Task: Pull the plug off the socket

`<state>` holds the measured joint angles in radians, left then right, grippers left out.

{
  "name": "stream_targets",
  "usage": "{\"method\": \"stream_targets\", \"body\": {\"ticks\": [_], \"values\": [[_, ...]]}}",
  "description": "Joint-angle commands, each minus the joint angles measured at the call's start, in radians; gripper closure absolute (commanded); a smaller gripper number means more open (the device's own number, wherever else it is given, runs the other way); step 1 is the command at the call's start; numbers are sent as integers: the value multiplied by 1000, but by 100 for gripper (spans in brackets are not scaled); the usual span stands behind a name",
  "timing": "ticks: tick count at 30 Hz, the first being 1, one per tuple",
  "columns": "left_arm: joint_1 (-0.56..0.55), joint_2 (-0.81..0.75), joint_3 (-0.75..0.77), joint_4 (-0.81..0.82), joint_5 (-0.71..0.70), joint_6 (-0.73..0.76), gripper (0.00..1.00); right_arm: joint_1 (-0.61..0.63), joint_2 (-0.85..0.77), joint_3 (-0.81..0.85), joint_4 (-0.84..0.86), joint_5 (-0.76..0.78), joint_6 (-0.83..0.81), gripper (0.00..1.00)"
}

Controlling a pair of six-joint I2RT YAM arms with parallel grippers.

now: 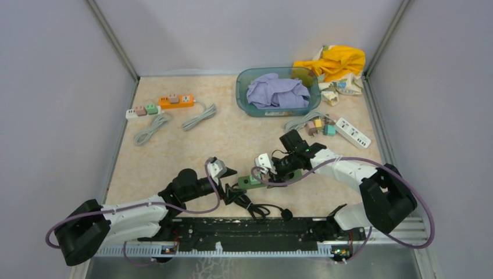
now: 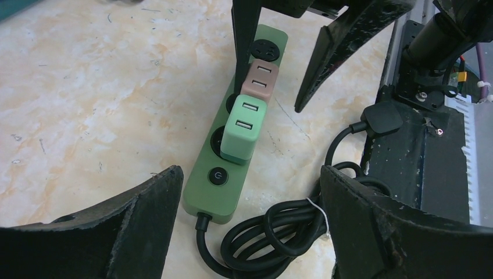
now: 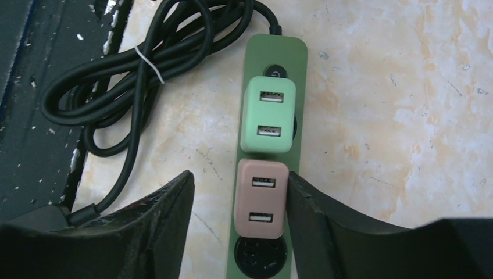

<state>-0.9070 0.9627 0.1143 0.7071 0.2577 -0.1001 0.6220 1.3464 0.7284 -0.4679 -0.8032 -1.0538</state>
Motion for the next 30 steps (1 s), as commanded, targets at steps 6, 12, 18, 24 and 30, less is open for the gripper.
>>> {"method": "stream_targets", "body": {"ticks": [6, 12, 18, 24, 30], "values": [[5, 49, 22, 76, 54, 38, 12, 47, 39, 51, 71, 120, 69, 74], [5, 110, 11, 187, 114, 120, 11, 47, 37, 52, 74, 138, 71, 93], [5, 207, 47, 220, 116, 175, 13, 47, 40, 63, 70, 130, 86, 100], [4, 308, 74, 271, 145, 182, 17, 47, 43, 71, 62, 130, 92, 100], [4, 381, 85, 339, 153, 178, 21, 47, 51, 77, 56, 130, 91, 100]]}}
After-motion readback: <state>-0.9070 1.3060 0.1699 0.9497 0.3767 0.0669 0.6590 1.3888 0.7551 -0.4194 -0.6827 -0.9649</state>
